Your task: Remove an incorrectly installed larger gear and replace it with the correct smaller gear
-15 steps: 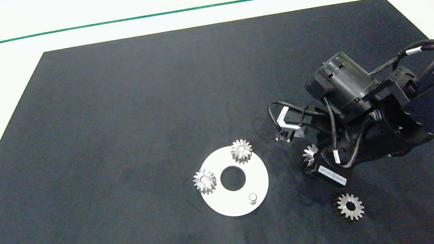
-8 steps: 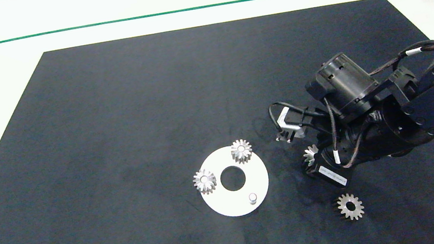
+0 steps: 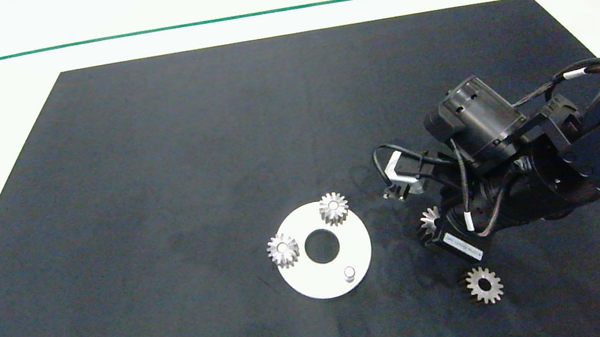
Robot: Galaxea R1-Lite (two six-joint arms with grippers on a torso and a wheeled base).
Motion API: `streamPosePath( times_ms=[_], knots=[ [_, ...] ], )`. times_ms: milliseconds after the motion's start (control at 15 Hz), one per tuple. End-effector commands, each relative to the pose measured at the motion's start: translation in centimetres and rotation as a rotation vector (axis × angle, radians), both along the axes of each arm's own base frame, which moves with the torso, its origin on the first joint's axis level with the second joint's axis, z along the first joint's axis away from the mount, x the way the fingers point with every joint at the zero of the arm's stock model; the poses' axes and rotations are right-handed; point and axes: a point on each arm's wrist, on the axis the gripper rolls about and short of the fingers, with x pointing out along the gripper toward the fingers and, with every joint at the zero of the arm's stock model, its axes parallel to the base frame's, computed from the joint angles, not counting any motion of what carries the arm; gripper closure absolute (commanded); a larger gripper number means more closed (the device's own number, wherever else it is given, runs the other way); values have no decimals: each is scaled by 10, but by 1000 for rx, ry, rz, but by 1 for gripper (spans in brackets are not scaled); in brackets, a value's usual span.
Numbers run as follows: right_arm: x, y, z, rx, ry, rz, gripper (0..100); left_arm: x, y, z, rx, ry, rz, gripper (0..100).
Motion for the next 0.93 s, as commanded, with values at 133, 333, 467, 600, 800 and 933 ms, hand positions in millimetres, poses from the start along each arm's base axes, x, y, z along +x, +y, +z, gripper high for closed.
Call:
streamPosePath(
  times_ms=[133, 333, 467, 600, 800, 933],
  knots=[
    [-11, -6, 9, 3, -24, 5, 0, 0, 0, 0, -1, -3, 1, 0],
    [-44, -18, 27, 28, -72, 48, 0, 1, 0, 0, -1, -6, 1, 0],
    [-62, -29, 22, 11, -55, 58, 0, 0, 0, 1, -1, -9, 1, 0],
    [-73, -34, 5, -30, -9, 68, 0, 0, 0, 1, 0, -10, 0, 0],
    [-77, -32, -9, -59, 35, 85, 0, 0, 0, 0, 1, -7, 0, 0],
    [-75, -28, -13, -69, 48, 89, 0, 0, 0, 0, 1, -7, 0, 0]
  ],
)
